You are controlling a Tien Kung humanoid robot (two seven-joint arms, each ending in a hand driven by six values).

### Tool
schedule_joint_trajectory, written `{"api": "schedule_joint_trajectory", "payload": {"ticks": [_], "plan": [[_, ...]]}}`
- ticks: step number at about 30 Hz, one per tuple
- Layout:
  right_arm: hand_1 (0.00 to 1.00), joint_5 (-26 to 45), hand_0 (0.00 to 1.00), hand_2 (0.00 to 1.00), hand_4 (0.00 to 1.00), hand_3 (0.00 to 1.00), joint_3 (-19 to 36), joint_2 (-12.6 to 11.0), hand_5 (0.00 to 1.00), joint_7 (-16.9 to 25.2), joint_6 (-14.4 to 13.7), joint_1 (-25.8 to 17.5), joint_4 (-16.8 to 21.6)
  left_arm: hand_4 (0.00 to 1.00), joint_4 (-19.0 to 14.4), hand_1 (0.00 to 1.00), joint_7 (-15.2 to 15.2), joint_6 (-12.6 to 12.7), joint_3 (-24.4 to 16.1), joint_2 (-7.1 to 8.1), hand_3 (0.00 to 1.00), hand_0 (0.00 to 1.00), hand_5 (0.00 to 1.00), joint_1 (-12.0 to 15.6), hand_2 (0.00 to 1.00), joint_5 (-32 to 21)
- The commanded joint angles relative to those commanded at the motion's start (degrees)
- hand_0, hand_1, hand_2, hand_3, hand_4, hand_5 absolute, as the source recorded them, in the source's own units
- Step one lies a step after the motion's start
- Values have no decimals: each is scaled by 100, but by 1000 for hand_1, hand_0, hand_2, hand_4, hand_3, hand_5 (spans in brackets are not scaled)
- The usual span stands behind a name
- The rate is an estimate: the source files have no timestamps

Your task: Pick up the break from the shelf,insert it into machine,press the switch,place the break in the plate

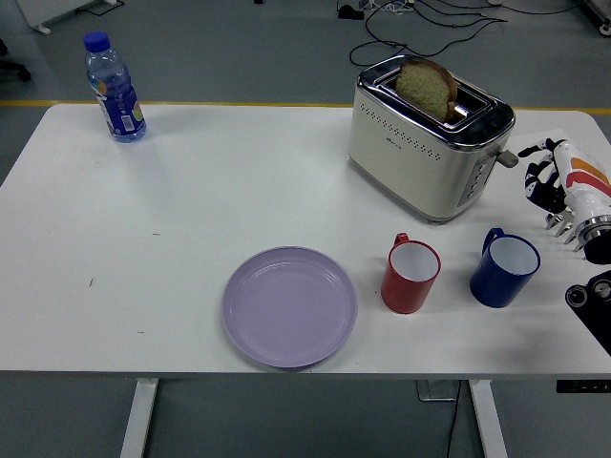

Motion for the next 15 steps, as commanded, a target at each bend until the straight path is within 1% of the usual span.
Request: {"api": "schedule_joint_trajectory", "payload": {"ticks": [10, 15], "plan": [[178, -73, 124, 324, 516, 596, -23, 88, 2, -28, -9, 77, -56, 419, 0, 661, -11, -5, 16, 0, 689, 670, 956, -11, 674, -14], [191, -97, 126, 325, 503, 596, -46, 167, 2, -18, -13, 126, -229, 416, 0, 662, -6, -8, 34, 0, 690, 670, 953, -17, 673, -15]]}}
